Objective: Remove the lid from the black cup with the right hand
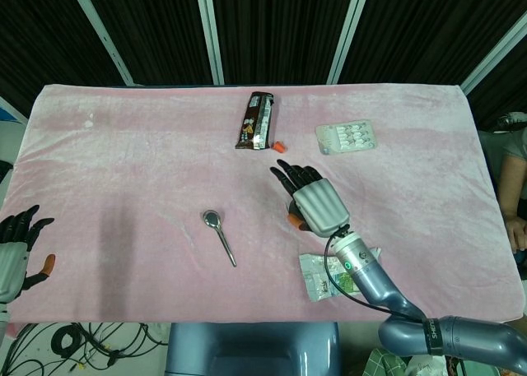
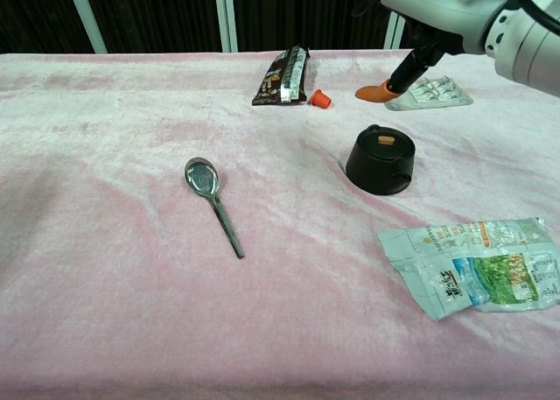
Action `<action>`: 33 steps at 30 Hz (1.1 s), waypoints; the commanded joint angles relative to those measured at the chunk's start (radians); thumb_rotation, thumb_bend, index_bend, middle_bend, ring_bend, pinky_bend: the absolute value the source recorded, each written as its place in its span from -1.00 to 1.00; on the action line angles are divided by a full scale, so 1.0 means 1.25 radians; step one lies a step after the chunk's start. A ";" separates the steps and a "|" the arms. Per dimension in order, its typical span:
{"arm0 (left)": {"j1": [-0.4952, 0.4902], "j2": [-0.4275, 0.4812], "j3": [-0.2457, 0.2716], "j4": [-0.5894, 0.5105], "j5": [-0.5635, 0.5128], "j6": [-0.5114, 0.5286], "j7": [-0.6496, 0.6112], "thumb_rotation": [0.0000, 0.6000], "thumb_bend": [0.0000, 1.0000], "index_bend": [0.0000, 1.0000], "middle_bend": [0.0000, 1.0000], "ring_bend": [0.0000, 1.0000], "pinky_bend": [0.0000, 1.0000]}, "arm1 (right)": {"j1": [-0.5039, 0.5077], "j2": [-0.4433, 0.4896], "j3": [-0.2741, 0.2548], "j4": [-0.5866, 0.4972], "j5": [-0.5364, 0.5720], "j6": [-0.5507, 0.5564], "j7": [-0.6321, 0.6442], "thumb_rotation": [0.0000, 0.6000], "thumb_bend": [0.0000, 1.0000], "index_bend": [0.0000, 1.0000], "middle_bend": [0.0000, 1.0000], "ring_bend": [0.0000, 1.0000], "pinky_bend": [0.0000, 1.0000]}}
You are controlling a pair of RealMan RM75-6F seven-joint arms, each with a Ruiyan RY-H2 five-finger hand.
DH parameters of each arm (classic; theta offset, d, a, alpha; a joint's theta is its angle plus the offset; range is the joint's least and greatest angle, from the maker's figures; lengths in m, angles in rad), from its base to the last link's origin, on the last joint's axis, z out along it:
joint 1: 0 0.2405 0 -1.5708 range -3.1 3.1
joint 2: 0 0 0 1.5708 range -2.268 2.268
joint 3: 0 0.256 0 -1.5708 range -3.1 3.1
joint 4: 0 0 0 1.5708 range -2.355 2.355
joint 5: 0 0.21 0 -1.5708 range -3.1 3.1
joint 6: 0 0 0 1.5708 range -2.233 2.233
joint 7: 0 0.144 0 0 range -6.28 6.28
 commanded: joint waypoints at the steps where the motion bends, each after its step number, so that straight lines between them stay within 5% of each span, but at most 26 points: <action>1: 0.001 0.001 0.000 -0.001 -0.001 0.001 -0.003 1.00 -0.15 -0.62 -0.99 -1.00 -0.96 | 0.001 0.002 0.000 0.000 0.015 0.001 -0.005 1.00 -0.65 -0.88 -0.90 -0.69 -0.60; 6: 0.001 0.003 -0.001 -0.003 -0.004 0.001 -0.007 1.00 -0.16 -0.62 -0.99 -1.00 -0.96 | 0.004 0.005 -0.002 -0.012 0.044 -0.001 -0.012 1.00 -0.65 -0.88 -0.90 -0.69 -0.60; 13: 0.002 0.004 0.000 -0.004 -0.003 0.001 -0.009 1.00 -0.15 -0.62 -0.99 -1.00 -0.96 | 0.008 -0.001 -0.002 -0.022 0.085 0.003 -0.020 1.00 -0.65 -0.59 -0.90 -0.69 -0.60; 20: 0.002 0.005 0.001 -0.004 -0.002 0.000 -0.011 1.00 -0.16 -0.62 -1.00 -1.00 -0.96 | 0.016 0.004 0.009 -0.020 0.217 -0.019 -0.028 1.00 -0.54 -0.44 -0.90 -0.69 -0.60; 33: 0.000 0.006 -0.001 -0.005 -0.006 -0.002 -0.011 1.00 -0.16 -0.62 -1.00 -1.00 -0.96 | 0.043 -0.051 0.019 0.102 0.356 -0.046 0.003 1.00 -0.48 -0.30 -0.92 -0.69 -0.60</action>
